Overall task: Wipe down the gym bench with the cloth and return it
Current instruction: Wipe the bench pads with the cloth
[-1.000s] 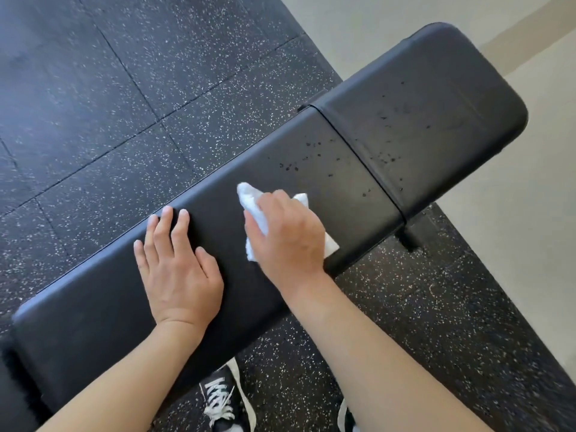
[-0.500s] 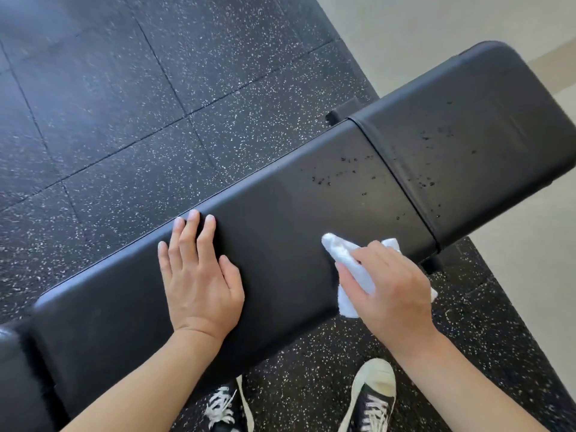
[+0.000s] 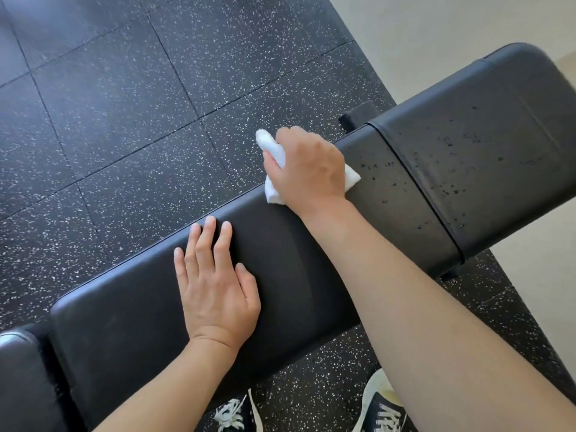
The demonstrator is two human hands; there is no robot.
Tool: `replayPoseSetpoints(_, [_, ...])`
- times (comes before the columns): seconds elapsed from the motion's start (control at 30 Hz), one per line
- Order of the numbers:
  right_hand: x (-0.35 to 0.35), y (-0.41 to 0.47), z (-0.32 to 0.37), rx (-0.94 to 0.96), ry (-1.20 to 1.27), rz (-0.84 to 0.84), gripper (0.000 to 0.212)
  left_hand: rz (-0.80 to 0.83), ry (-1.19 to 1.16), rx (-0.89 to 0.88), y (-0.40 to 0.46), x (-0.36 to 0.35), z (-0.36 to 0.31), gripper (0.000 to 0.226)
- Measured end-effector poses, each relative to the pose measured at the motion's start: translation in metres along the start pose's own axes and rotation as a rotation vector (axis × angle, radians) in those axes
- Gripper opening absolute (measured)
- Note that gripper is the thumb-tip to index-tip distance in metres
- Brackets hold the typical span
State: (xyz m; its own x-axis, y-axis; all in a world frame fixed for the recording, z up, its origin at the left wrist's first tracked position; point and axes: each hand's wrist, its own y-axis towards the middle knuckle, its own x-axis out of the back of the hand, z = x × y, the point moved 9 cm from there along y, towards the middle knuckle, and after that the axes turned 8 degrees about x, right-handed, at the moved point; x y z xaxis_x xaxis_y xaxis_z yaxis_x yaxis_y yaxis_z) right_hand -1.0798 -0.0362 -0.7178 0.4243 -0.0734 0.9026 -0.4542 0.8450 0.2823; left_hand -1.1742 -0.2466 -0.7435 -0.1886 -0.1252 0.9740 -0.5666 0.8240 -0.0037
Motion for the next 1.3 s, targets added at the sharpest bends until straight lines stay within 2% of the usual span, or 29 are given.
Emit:
replayPoseSetpoints(0.1, [0.022,-0.052,0.004,0.009,0.082,-0.066,0.024,0.003,0.003,0.000,0.000,0.000,0.001,0.065])
replayPoseSetpoints(0.17, [0.034,-0.100,0.015,0.105,0.149,-0.014,0.023,0.007,0.004,0.000,-0.001,-0.001,0.002,0.065])
replayPoseSetpoints(0.27, [0.055,-0.140,0.003,0.231,0.097,0.016,0.025,0.001,-0.001,-0.005,-0.001,0.000,0.001,0.065])
replayPoseSetpoints(0.33, [0.060,-0.131,-0.033,0.153,0.023,-0.017,0.023,-0.005,-0.005,-0.007,0.000,0.000,0.001,0.066])
replayPoseSetpoints(0.43, [0.064,-0.092,-0.088,-0.154,-0.134,-0.085,0.031,-0.008,-0.009,-0.008,-0.001,0.000,0.002,0.066])
replayPoseSetpoints(0.53, [0.053,-0.046,-0.092,-0.314,-0.080,-0.163,0.028,-0.013,-0.011,-0.007,-0.001,0.000,0.001,0.066])
replayPoseSetpoints(0.63, [0.020,-0.007,-0.042,-0.193,-0.155,-0.085,0.023,-0.012,-0.017,-0.002,0.000,0.000,0.000,0.065])
replayPoseSetpoints(0.73, [-0.008,-0.006,0.014,0.001,-0.052,-0.002,0.018,-0.003,-0.014,0.001,0.000,0.000,0.001,0.065])
replayPoseSetpoints(0.83, [0.007,-0.039,0.019,0.052,0.108,-0.016,0.022,0.001,-0.015,0.003,-0.001,0.000,0.001,0.065])
replayPoseSetpoints(0.93, [0.036,-0.095,-0.003,0.111,0.136,0.027,0.021,0.003,-0.016,0.002,0.000,0.000,0.001,0.066])
replayPoseSetpoints(1.1, [0.087,-0.152,-0.081,0.008,0.025,-0.012,0.030,0.002,-0.006,-0.004,0.000,-0.001,0.001,0.066])
replayPoseSetpoints(1.2, [0.081,-0.131,-0.093,-0.048,-0.041,-0.047,0.029,0.004,-0.006,-0.002,0.000,-0.001,0.001,0.066])
replayPoseSetpoints(1.3, [0.062,-0.071,-0.096,-0.122,-0.044,-0.108,0.027,0.000,-0.005,0.000,0.000,0.000,0.001,0.066])
